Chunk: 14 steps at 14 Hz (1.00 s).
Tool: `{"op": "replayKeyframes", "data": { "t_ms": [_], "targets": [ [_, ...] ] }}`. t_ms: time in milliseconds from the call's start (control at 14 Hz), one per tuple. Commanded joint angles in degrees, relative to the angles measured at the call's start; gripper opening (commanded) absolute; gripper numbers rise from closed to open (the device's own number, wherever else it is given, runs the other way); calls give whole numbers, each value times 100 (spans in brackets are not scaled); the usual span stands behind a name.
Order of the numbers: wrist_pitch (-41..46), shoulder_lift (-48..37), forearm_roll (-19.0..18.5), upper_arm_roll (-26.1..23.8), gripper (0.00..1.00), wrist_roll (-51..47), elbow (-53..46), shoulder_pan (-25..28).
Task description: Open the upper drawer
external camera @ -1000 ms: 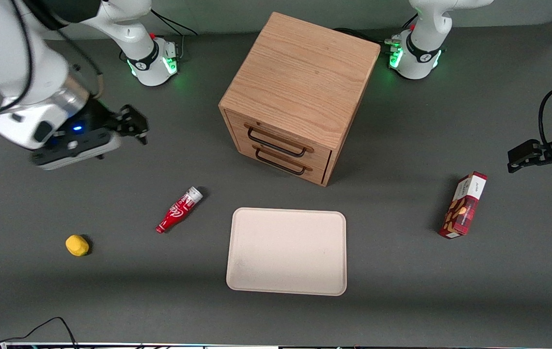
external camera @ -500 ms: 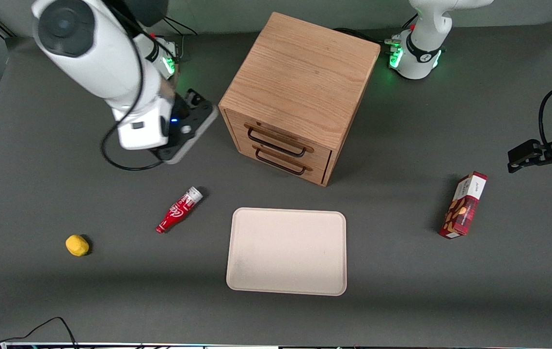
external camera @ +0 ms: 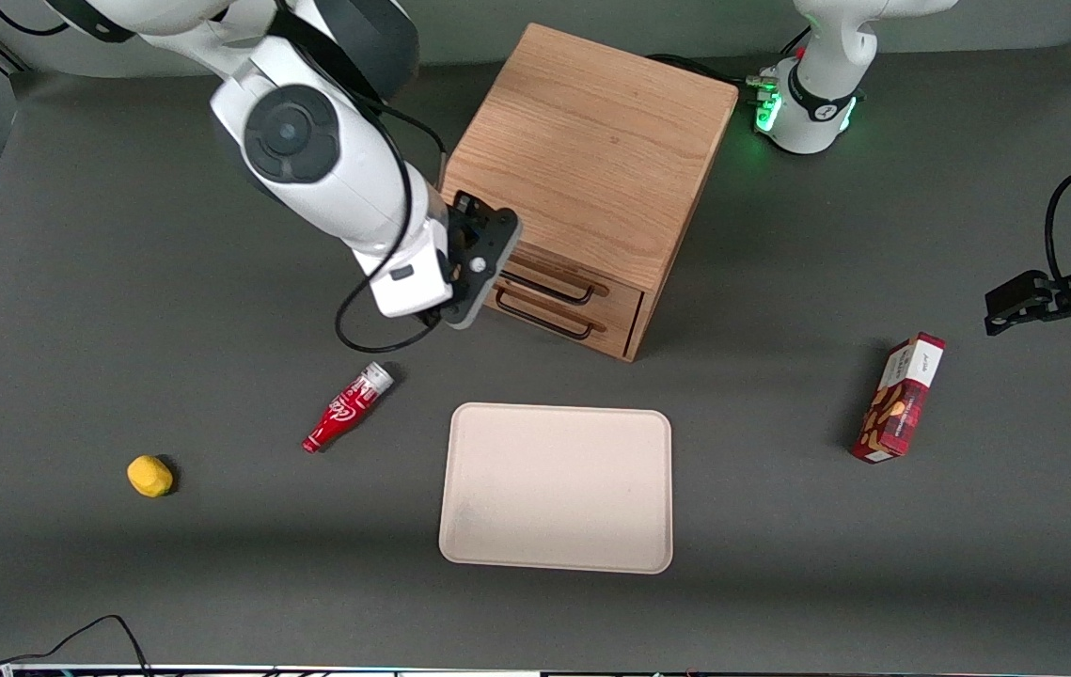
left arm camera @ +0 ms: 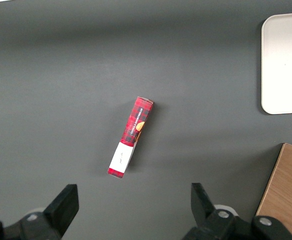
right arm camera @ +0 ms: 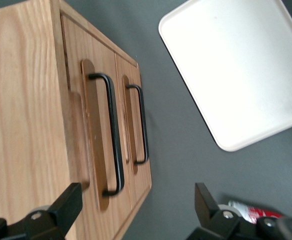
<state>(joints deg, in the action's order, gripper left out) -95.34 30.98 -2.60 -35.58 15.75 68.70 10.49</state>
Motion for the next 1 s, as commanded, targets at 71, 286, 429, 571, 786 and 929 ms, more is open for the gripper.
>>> {"op": "replayKeyframes", "data": {
  "t_ms": [71,286,429,571,786,929],
  "targets": [
    [-326,443,-12,-28,100,165,-138,154],
    [-493,549,-21,-28,100,165,64,252],
    [-643,593,-21,-19,100,165,170,356],
    [-757,646,-21,-28,100,165,267,392],
    [-950,672,-30,-19,100,445,460,375],
    [-986,751,-39,-19,100,595,504,322]
  ]
}}
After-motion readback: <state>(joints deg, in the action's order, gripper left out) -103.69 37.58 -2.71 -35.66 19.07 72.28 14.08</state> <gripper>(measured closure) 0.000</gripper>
